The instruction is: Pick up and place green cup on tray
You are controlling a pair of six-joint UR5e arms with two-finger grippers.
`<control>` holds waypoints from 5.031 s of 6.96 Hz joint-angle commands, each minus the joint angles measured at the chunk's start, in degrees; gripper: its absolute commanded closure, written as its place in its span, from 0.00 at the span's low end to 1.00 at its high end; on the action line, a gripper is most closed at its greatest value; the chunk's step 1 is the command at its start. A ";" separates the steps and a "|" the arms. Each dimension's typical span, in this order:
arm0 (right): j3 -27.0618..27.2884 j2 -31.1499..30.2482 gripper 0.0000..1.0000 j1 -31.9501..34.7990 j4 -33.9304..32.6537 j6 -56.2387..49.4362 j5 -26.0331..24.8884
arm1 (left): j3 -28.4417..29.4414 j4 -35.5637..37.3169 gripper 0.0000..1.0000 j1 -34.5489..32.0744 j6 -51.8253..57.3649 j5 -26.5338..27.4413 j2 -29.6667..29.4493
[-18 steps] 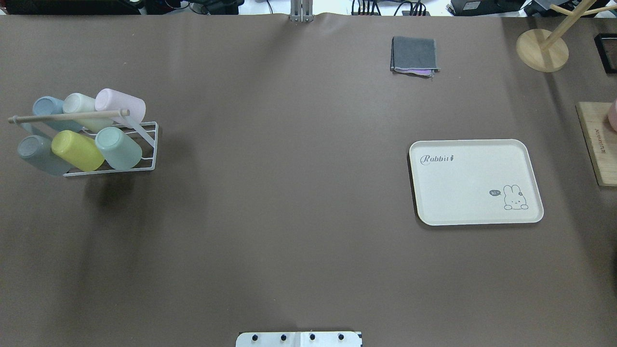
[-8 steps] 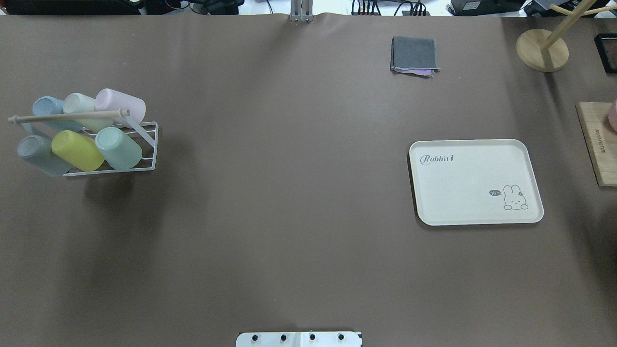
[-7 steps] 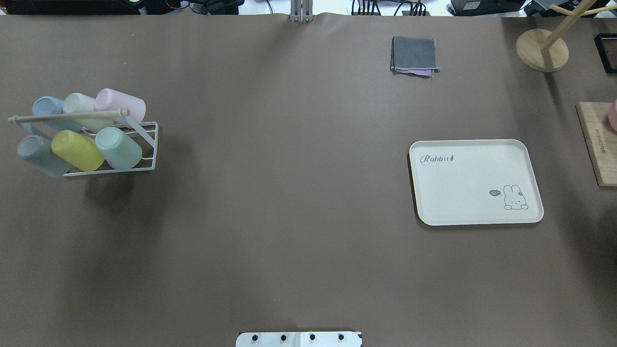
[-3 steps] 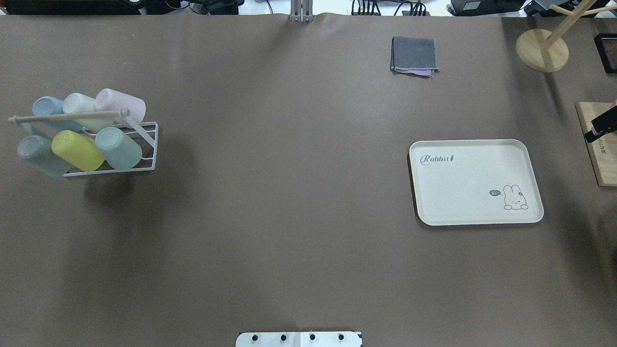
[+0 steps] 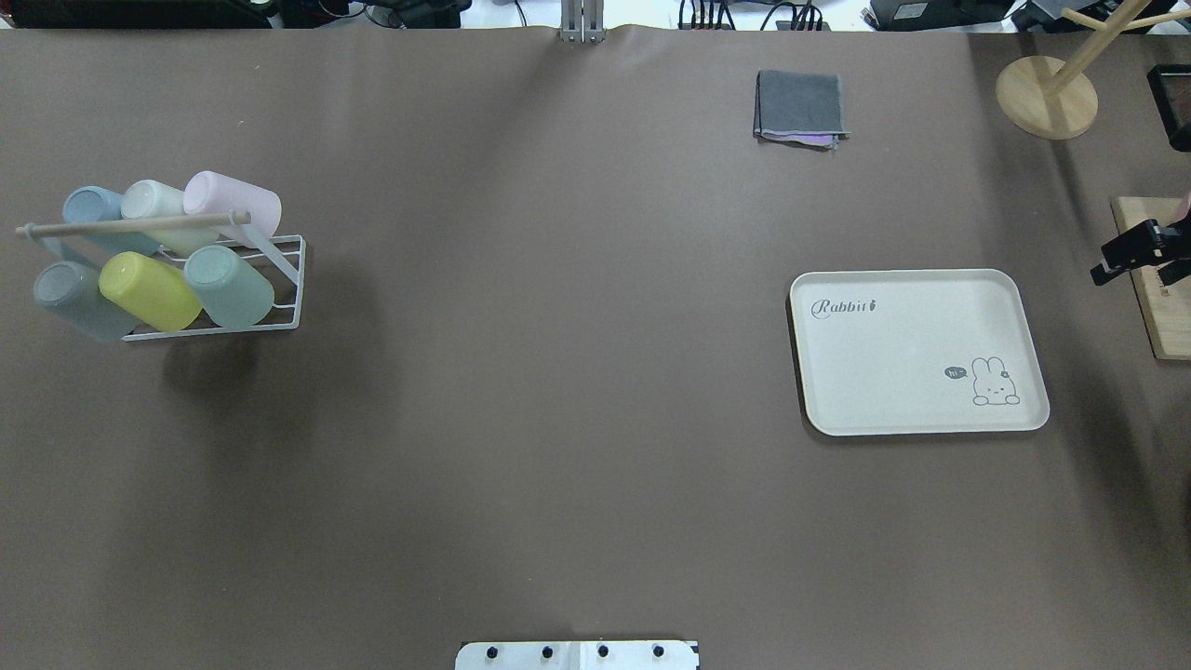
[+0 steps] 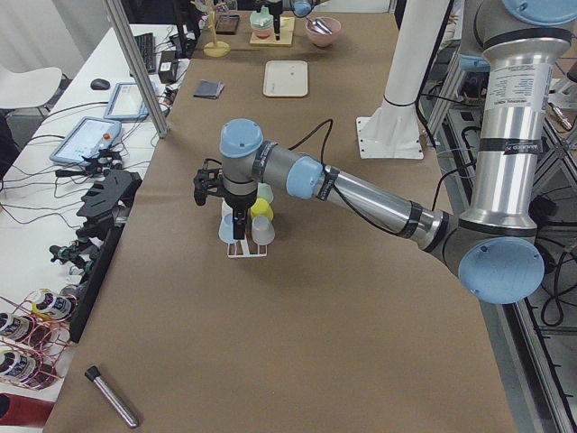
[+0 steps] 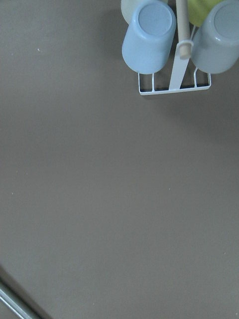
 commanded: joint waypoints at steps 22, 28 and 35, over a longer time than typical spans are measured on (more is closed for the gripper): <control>-5.36 1.38 0.50 -10.69 7.47 14.73 -0.16 | -16.10 -30.98 0.02 65.89 -62.69 80.89 16.32; -5.45 1.38 0.74 -11.22 7.47 14.73 -0.16 | -11.26 -37.73 0.02 72.06 -62.82 96.60 20.38; -5.71 1.38 0.81 -11.22 7.47 14.73 -0.25 | -11.79 -32.03 0.02 79.53 -12.22 110.46 23.37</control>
